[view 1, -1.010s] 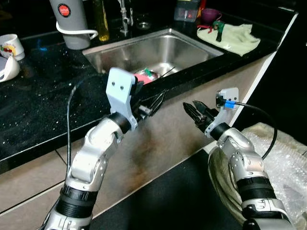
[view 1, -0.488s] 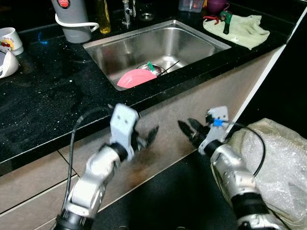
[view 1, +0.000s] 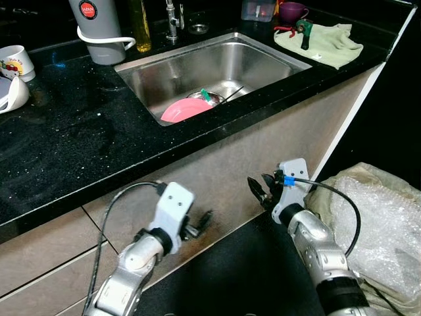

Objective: Kitchen organization

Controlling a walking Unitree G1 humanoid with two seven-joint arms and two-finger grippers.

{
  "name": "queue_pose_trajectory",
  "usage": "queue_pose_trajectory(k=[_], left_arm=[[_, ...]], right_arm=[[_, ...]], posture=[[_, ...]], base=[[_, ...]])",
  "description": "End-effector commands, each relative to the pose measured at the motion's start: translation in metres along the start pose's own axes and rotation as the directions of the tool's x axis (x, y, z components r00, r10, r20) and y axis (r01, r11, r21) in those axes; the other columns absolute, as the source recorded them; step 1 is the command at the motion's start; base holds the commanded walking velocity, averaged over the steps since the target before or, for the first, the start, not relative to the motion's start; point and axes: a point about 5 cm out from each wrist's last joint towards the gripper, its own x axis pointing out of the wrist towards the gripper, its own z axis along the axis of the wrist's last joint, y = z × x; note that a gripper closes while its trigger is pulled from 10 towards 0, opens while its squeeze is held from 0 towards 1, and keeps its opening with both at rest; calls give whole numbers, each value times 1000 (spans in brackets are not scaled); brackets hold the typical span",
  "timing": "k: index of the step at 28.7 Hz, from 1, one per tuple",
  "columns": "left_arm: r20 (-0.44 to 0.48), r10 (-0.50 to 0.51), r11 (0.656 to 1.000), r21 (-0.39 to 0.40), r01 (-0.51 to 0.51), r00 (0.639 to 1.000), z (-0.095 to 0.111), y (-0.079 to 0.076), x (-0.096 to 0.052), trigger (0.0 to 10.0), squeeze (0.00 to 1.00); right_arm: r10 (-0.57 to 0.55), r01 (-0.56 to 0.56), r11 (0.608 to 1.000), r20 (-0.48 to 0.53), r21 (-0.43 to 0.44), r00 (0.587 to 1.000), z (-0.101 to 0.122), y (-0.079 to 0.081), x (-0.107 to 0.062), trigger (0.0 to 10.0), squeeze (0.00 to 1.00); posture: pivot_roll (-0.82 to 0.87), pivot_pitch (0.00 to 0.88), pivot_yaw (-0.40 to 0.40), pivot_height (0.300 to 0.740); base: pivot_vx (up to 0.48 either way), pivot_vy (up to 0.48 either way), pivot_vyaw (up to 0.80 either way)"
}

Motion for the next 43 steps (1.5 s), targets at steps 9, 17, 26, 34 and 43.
queue_pose_trajectory(k=[9, 17, 26, 34, 43], left_arm=[[-69, 173, 981, -73, -178, 982, -15, 9, -20, 10000, 0], [-63, 169, 983, -57, -173, 984, -14, 6, -19, 10000, 0], [-20, 175, 983, -48, -176, 984, -9, 7, -18, 10000, 0], [-25, 159, 987, -34, -159, 987, -9, 5, -15, 10000, 0], [-27, 153, 988, -30, -153, 988, -10, 5, -14, 10000, 0]], right_arm=[[-63, 61, 998, -83, -30, 995, -13, -3, -18, 10000, 0], [-70, 69, 997, -82, -18, 994, -15, -2, -22, 10000, 0], [-82, 83, 997, -86, 5, 993, -13, -2, -20, 10000, 0], [-79, 80, 997, -86, 8, 993, -12, -2, -19, 10000, 0], [-70, 71, 997, -86, 6, 994, -11, -1, -17, 10000, 0]], posture=[[16, 67, 5, 740], [8, 76, 7, 740], [6, 82, 12, 740], [9, 79, 12, 740], [11, 78, 13, 740]], base=[[0, 0, 0], [0, 0, 0], [0, 0, 0], [0, 0, 0], [-211, 0, 0]])
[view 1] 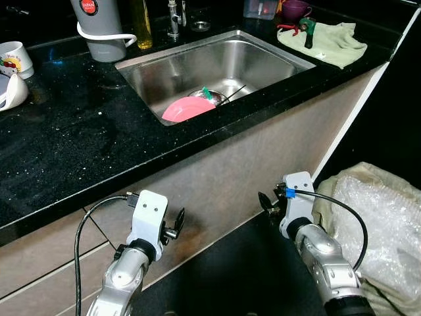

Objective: Kitchen organization

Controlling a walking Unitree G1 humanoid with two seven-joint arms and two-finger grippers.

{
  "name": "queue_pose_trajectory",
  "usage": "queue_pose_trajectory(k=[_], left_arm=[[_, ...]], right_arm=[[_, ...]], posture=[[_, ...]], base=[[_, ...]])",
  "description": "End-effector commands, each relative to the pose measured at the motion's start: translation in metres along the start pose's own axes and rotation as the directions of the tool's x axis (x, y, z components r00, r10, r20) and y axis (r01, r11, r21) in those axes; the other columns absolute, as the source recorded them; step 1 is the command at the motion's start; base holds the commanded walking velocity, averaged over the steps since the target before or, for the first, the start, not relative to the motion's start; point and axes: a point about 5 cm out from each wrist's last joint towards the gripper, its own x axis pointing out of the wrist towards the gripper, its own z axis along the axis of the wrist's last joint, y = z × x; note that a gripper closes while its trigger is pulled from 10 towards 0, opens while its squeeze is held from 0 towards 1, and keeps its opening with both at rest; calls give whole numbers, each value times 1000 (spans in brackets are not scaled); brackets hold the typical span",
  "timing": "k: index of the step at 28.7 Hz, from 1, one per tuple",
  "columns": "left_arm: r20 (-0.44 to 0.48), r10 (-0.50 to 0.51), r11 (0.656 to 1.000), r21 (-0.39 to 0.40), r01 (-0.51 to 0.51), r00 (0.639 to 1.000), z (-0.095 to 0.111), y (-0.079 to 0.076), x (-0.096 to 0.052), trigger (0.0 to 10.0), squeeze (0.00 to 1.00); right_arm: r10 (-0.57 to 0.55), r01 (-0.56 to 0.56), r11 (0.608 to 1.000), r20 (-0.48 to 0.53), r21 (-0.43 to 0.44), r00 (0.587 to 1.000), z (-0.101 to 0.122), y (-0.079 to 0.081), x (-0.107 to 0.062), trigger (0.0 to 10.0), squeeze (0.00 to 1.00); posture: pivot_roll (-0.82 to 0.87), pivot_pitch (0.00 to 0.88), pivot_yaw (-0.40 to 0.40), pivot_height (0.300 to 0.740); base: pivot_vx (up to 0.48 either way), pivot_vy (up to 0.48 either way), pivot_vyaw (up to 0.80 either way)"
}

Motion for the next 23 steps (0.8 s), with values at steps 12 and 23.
queue_pose_trajectory(k=[12, 23], left_arm=[[-19, -6, 1000, 11, 7, 1000, -5, 0, 0, 10000, 0], [-17, -5, 1000, 10, 5, 1000, -6, -1, 0, 10000, 0]], right_arm=[[11, -11, 1000, -7, 11, 1000, 0, 1, 1, 10000, 0], [52, -52, 998, -23, -32, 998, -2, 6, 1, 10000, 0]], posture=[[15, 78, 11, 740], [15, 70, 5, 740]], base=[[-280, 0, 0], [-169, 0, 567]])
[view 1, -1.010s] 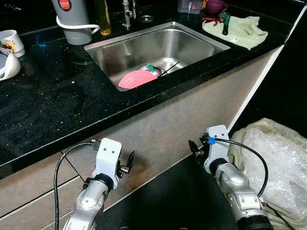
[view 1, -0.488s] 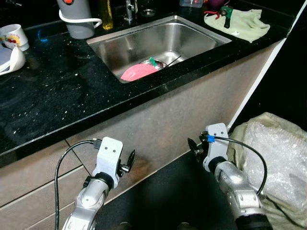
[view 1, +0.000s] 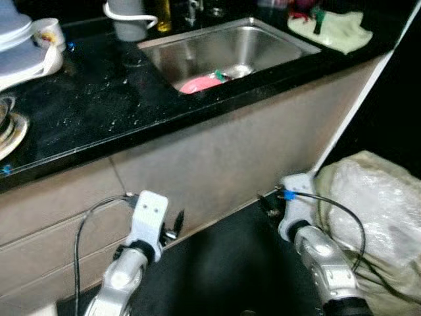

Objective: Kitchen organization

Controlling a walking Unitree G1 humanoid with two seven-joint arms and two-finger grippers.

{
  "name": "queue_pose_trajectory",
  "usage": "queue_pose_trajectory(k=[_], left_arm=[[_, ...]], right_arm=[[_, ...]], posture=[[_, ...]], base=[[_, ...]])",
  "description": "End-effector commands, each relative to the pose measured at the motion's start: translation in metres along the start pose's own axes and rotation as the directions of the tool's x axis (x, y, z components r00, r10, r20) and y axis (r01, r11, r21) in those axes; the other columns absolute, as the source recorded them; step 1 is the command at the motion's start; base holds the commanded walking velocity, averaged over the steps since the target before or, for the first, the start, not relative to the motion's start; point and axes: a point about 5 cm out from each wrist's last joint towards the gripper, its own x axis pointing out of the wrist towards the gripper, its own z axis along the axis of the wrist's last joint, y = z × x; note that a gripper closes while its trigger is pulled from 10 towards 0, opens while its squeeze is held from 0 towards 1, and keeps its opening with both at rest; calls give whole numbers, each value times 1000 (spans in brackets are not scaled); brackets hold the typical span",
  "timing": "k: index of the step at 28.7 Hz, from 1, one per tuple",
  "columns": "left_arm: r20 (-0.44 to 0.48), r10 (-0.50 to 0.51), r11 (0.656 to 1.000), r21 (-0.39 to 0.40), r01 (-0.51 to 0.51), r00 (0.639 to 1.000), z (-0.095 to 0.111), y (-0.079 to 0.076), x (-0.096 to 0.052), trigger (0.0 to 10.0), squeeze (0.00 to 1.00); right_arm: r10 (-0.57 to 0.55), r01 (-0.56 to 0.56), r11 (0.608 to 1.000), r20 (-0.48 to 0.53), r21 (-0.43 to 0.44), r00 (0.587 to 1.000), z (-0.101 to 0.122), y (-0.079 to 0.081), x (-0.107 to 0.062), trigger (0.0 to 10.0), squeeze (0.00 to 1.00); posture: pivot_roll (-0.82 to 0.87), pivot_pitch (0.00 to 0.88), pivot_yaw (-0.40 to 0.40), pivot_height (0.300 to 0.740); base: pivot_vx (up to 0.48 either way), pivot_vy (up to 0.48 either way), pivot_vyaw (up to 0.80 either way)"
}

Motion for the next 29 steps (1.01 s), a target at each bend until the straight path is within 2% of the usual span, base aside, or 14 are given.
queue_pose_trajectory(k=[1, 8, 14, 29], left_arm=[[-17, 0, 1000, 5, 0, 1000, -5, 0, -2, 10000, 0], [-17, -1, 1000, 2, 1, 1000, -6, 0, -2, 10000, 0], [-19, -2, 999, -38, 2, 1000, -6, 2, 1, 10000, 0], [-5, -26, 999, -36, 26, 1000, -3, 2, 3, 10000, 0]], right_arm=[[2, -2, 1000, -10, -13, 1000, -1, -1, -1, 10000, 0], [12, -12, 1000, -12, -22, 1000, -2, 0, -1, 10000, 0], [22, -22, 999, -15, -38, 1000, -2, 1, 0, 10000, 0], [46, -46, 998, 1, -35, 999, 0, 2, 1, 10000, 0]], posture=[[15, 70, 5, 740], [14, 64, 5, 740], [10, 55, 4, 740], [12, 60, 3, 740]], base=[[0, 0, 788], [0, 0, 792], [0, 0, 792], [0, 0, 793]])
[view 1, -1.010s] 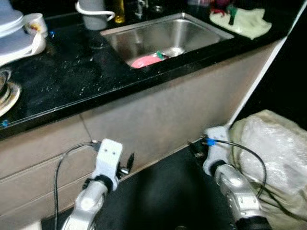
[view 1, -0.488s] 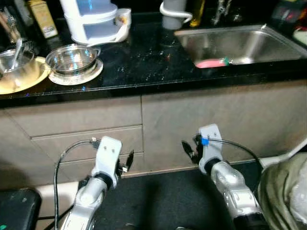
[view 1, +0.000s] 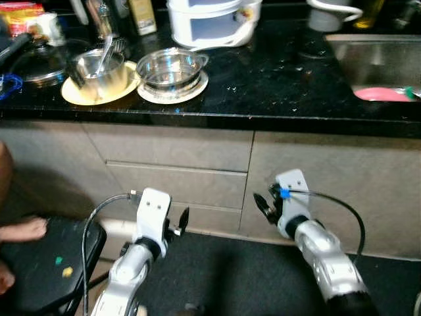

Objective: Kitchen organization

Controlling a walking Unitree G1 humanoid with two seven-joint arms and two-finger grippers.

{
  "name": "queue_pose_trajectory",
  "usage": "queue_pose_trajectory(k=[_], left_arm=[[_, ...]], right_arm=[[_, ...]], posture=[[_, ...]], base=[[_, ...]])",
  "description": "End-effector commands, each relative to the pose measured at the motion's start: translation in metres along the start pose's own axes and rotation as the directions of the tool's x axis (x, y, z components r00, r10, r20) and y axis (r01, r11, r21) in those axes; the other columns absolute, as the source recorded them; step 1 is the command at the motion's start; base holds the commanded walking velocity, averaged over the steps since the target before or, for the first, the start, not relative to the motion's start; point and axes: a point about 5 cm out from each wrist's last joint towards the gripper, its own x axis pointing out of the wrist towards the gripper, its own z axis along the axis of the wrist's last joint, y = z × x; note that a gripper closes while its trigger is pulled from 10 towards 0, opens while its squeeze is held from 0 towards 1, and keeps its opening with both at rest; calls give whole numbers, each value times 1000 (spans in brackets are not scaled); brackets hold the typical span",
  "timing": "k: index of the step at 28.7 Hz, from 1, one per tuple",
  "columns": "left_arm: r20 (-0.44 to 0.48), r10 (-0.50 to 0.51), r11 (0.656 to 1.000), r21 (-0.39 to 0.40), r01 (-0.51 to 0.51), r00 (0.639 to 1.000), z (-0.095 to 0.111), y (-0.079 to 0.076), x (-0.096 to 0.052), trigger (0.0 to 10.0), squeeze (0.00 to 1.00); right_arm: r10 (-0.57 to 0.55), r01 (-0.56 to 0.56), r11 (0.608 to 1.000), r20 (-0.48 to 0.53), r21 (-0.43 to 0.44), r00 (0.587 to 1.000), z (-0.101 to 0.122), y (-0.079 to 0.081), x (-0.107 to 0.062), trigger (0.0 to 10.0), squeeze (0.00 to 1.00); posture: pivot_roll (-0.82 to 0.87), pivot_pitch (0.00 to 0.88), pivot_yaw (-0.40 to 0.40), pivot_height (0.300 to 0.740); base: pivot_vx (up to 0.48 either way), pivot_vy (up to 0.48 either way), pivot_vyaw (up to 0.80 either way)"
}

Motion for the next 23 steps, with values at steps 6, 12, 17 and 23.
queue_pose_trajectory(k=[6, 12, 17, 23], left_arm=[[-2, 7, 1000, 12, -7, 1000, -2, 5, -2, 10000, 0], [9, 7, 999, 36, -7, 1000, 1, 6, 3, 10000, 0], [16, 4, 999, 35, -5, 1000, 2, 7, 4, 10000, 0], [21, 5, 999, 33, -5, 1000, 3, 8, 5, 10000, 0]], right_arm=[[83, -86, 995, 67, 43, 994, 5, 8, 0, 10000, 0], [249, -288, 937, 198, 197, 948, 21, 12, -3, 10000, 0], [507, -659, 697, 456, 282, 731, 60, 30, -25, 10000, 0], [608, -862, 495, 666, 107, 432, 111, 36, -56, 10000, 0]], posture=[[15, 60, 4, 740], [29, 55, 6, 740], [37, 55, 5, 740], [38, 49, 9, 740]], base=[[0, 0, 792], [0, 0, 394], [0, 0, 0], [0, 0, 0]])
